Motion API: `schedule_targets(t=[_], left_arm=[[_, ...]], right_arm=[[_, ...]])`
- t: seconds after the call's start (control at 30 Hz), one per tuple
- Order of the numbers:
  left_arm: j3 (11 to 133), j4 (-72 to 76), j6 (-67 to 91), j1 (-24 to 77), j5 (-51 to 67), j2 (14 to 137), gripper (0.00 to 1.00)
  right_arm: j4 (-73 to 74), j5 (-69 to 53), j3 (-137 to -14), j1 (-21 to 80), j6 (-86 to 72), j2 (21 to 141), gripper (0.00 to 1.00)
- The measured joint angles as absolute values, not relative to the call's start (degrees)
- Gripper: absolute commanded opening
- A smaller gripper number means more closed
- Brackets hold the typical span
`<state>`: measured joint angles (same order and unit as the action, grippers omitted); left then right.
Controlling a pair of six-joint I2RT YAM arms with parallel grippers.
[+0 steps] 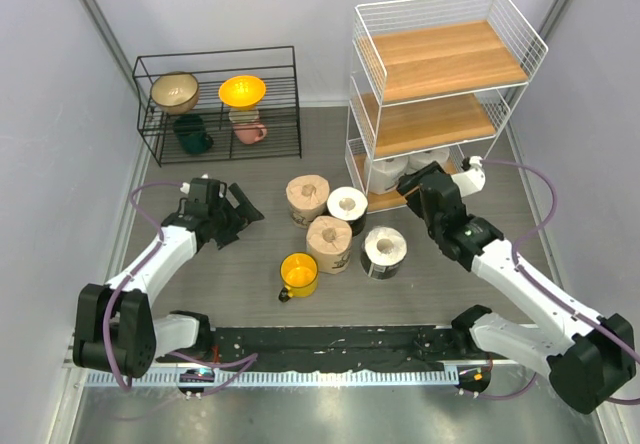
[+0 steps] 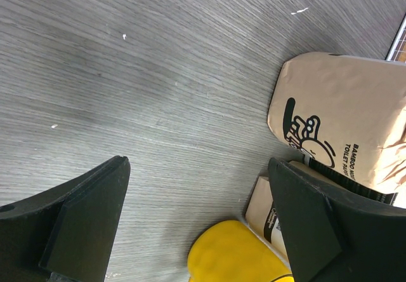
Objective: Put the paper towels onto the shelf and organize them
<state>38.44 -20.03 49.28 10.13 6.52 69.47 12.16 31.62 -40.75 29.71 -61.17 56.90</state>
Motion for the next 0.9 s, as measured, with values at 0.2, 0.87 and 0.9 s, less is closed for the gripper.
schedule_targets(t=[0.2, 0.87, 0.9], left_arm=[[38.44, -20.23, 49.17, 10.13, 6.0, 69.47, 0.96], [38.44, -21.69, 49.01, 10.13, 4.08, 68.69, 0.96], [38.44, -21.71, 49.01, 10.13, 4.08, 68.69, 0.96]], right_arm=[[24.27, 24.25, -47.62, 32.18, -58.04, 55.68, 0.68], [49.45, 18.83, -52.49, 44.18, -60.14, 57.63, 0.75], [49.76, 18.98, -52.21, 44.18, -60.49, 57.34, 0.75]])
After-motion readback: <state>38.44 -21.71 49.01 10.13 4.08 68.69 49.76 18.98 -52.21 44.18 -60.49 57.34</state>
